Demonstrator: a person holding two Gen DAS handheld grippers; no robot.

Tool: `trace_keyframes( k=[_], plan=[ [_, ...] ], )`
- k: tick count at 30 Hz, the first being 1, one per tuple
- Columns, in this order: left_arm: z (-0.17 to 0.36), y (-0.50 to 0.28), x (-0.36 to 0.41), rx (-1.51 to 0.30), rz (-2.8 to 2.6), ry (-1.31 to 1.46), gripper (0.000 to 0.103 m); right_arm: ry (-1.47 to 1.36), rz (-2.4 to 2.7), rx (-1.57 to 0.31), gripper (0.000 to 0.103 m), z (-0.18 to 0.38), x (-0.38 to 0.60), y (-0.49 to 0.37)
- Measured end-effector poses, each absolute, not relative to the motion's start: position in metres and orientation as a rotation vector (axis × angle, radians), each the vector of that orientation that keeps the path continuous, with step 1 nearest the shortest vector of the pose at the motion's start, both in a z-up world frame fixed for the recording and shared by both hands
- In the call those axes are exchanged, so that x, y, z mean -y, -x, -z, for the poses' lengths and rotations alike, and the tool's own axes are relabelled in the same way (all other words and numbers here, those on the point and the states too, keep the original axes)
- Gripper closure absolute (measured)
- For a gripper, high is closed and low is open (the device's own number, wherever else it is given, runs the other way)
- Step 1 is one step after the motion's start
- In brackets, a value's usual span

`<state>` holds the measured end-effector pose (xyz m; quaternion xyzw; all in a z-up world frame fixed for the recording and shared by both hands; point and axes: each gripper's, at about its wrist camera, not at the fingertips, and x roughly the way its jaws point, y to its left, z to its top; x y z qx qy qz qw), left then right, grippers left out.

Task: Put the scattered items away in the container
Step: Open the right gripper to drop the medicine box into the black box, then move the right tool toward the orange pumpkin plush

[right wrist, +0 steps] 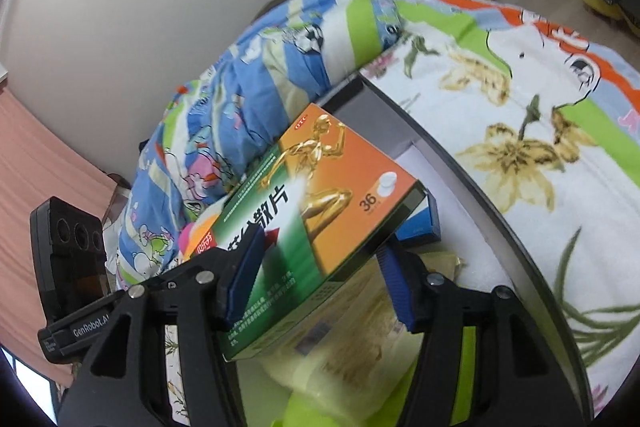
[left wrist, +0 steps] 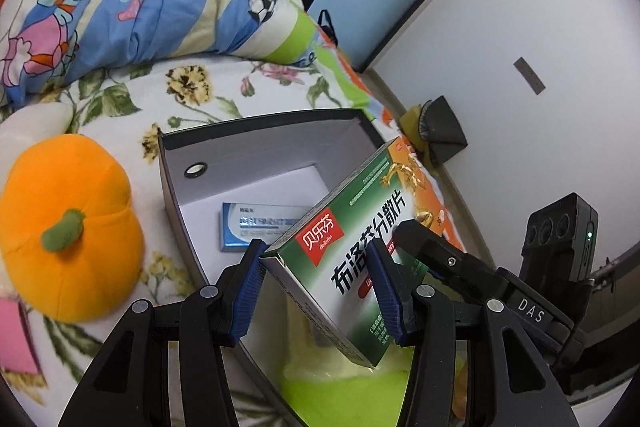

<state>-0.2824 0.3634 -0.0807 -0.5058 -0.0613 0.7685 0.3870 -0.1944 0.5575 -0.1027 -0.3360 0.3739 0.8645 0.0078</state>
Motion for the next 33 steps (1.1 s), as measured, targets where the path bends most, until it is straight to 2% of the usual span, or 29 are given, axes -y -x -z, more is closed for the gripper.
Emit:
trace_keyframes(
  k=[7,8,9,11,12,14,15,18,22,33],
  plan=[
    [0.092,0.299,-0.363,0.149,-1.957,1.282,0.051,1.12,-2.672,-1.193,0.042,0.116,-0.557,0.216],
    [0.091,0.299,-0.364,0.141,-1.956,1.271,0.049,1.128,-2.665,-1.204,0.037,0.116,-0.557,0.217],
    [0.09,0.297,-0.366,0.121,-1.953,1.263,0.045,1.147,-2.656,-1.204,0.025,0.117,-0.556,0.218],
    [0.088,0.296,-0.366,0.106,-1.969,1.261,0.039,1.151,-2.618,-1.198,0.01,0.118,-0.554,0.218],
    [0.086,0.295,-0.365,0.105,-1.974,1.257,0.031,1.139,-2.604,-1.203,0.006,0.118,-0.555,0.216],
    [0.078,0.291,-0.36,0.103,-2.002,1.231,0.019,1.116,-2.599,-1.225,0.003,0.115,-0.557,0.212],
    [0.074,0.289,-0.357,0.104,-2.014,1.217,0.017,1.105,-2.604,-1.223,0.0,0.113,-0.556,0.21],
    [0.062,0.285,-0.344,0.106,-2.066,1.195,0.017,1.102,-2.626,-1.146,0.0,0.102,-0.548,0.204],
    [0.046,0.277,-0.322,0.153,-2.074,1.207,0.017,1.078,-2.631,-1.201,0.0,0.085,-0.544,0.191],
    [-0.044,0.221,-0.238,0.209,-2.177,1.043,0.017,0.943,-2.809,-1.122,0.0,-0.011,-0.484,0.143]
  ],
)
